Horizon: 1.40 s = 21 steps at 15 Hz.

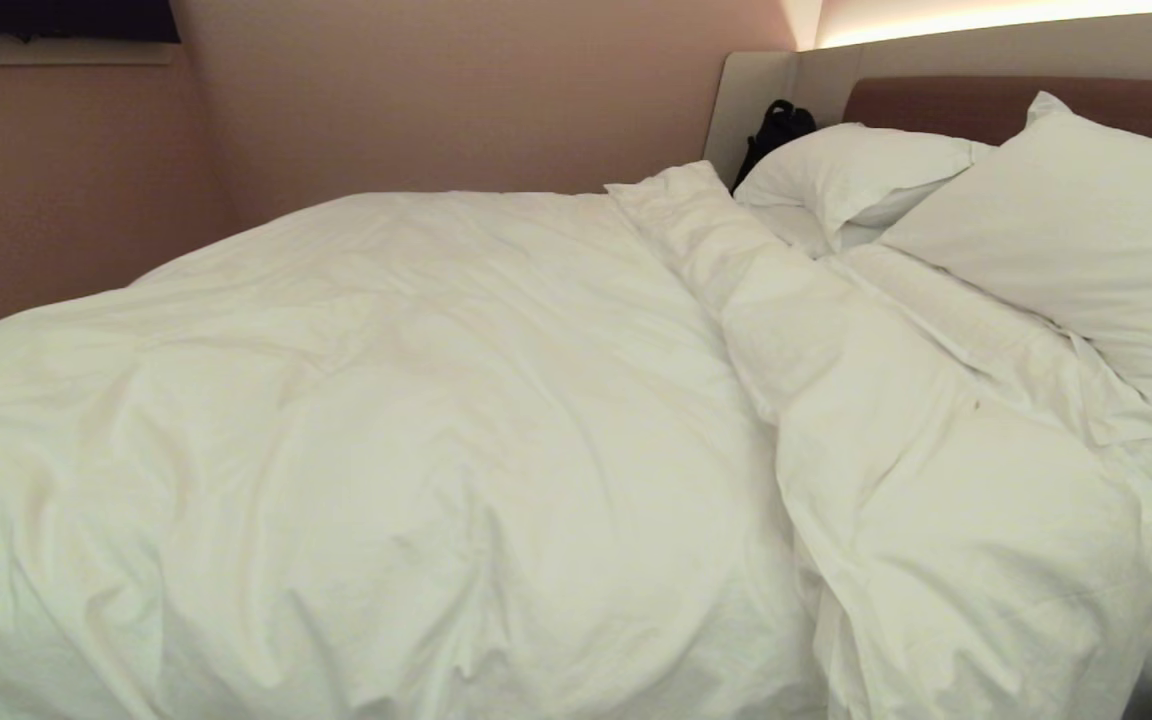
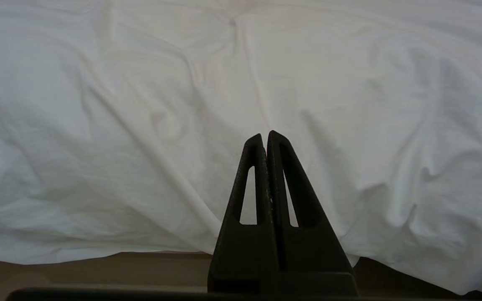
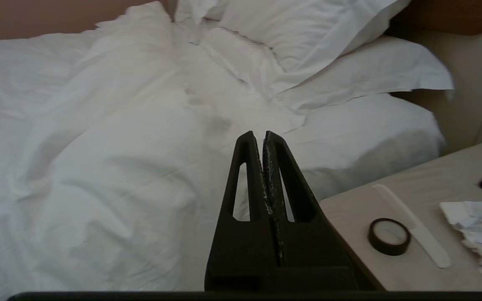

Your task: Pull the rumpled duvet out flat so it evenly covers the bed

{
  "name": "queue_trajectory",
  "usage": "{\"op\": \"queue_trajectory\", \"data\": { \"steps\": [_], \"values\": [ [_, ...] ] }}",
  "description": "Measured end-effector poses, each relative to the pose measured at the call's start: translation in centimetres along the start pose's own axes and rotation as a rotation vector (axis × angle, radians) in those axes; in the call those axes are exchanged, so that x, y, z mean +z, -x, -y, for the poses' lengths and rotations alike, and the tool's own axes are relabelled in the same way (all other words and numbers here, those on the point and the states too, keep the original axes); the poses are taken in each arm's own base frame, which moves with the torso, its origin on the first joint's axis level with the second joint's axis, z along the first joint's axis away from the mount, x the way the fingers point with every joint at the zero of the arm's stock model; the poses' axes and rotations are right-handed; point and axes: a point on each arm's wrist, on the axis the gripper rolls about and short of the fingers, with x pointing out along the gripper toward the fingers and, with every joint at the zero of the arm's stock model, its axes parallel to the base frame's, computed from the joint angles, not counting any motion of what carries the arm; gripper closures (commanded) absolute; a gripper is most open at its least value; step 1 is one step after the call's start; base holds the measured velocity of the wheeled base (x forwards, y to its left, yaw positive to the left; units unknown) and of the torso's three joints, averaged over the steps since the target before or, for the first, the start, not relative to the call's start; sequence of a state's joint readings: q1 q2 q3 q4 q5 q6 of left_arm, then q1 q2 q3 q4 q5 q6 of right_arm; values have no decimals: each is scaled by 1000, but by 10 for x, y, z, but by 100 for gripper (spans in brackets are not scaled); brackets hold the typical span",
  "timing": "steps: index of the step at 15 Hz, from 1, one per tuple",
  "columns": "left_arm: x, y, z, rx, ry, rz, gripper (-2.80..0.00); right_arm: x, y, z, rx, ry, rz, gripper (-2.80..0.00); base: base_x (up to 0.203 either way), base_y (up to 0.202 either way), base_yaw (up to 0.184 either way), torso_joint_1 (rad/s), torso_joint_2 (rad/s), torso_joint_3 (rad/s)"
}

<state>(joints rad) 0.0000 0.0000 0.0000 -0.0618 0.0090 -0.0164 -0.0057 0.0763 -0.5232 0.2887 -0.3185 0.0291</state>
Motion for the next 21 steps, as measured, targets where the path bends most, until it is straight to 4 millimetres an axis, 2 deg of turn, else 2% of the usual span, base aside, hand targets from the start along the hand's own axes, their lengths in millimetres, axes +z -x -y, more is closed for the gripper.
{"op": "queue_trajectory", "data": {
  "steps": [4,11,17,21],
  "values": [
    [0,0,0,0,0,0,0,-27,-1,-2,127,-17,-32,0,0,0,0,0,0,0],
    [0,0,0,0,0,-1,0,-109,-25,-11,269,137,-242,0,0,0,0,0,0,0],
    [0,0,0,0,0,0,0,-111,-30,-14,306,148,-130,0,0,0,0,0,0,0],
    [0,0,0,0,0,0,0,-113,-30,-14,327,96,-152,0,0,0,0,0,0,0]
  ]
}}
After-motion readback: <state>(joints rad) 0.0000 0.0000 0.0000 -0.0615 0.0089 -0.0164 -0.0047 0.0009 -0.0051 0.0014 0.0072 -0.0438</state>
